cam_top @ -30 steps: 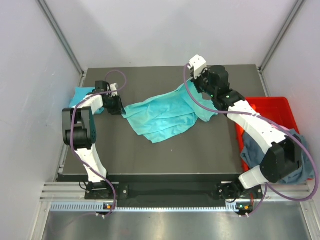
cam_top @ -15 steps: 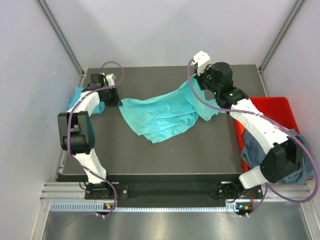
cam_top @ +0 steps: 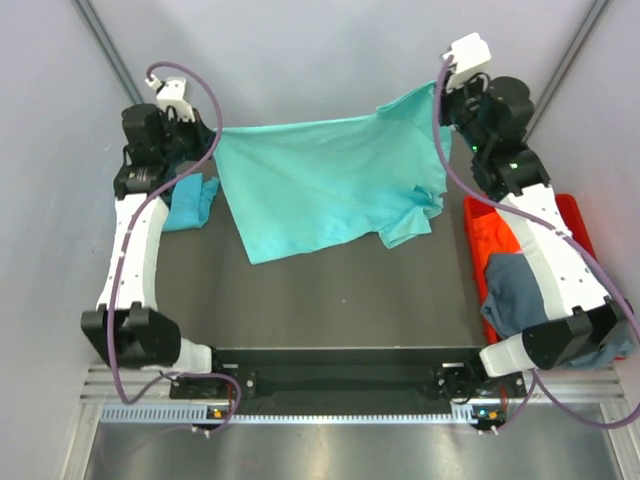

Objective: Fold and stack the t-shirts
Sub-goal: Flatten the tshirt out

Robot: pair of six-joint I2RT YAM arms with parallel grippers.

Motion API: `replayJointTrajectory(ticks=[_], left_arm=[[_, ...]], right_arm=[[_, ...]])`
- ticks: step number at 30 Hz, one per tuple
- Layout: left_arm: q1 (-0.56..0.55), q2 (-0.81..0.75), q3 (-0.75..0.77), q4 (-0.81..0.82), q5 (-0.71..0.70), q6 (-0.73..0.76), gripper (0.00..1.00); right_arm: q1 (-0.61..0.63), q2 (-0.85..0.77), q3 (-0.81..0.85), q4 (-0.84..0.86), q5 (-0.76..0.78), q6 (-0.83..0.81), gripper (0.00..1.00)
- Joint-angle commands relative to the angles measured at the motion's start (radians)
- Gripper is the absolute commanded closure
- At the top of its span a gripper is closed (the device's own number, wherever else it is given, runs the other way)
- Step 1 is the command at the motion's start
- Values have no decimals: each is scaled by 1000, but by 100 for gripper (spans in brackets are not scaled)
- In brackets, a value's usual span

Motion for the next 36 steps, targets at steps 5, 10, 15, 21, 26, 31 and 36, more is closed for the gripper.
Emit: replayJointTrajectory(ticks=[5, 10, 15, 21, 26, 31, 36], left_arm=[[3, -217, -16, 76, -27, -2, 100], [3, -286, 31, 18, -29, -4, 100], [5, -343, 70, -19, -37, 6, 100], [19, -386, 136, -31, -18, -17, 100], [42, -418, 197, -45, -12, -28, 100], [57, -439, 226, -57, -14, -30, 100], [57, -447, 251, -81, -9, -22, 100]], right_arm=[[-56, -154, 78, -62, -44, 89, 100], [-56, -297, -40, -108, -52, 80, 100], [-83, -394, -48, -137, -90, 92, 100], [-149, -423, 53, -164, -193, 143, 100], [-175, -438, 119, -189, -259, 169, 100], [-189, -435, 157, -198, -299, 189, 100], [-200, -421, 223, -221, -322, 189, 100]])
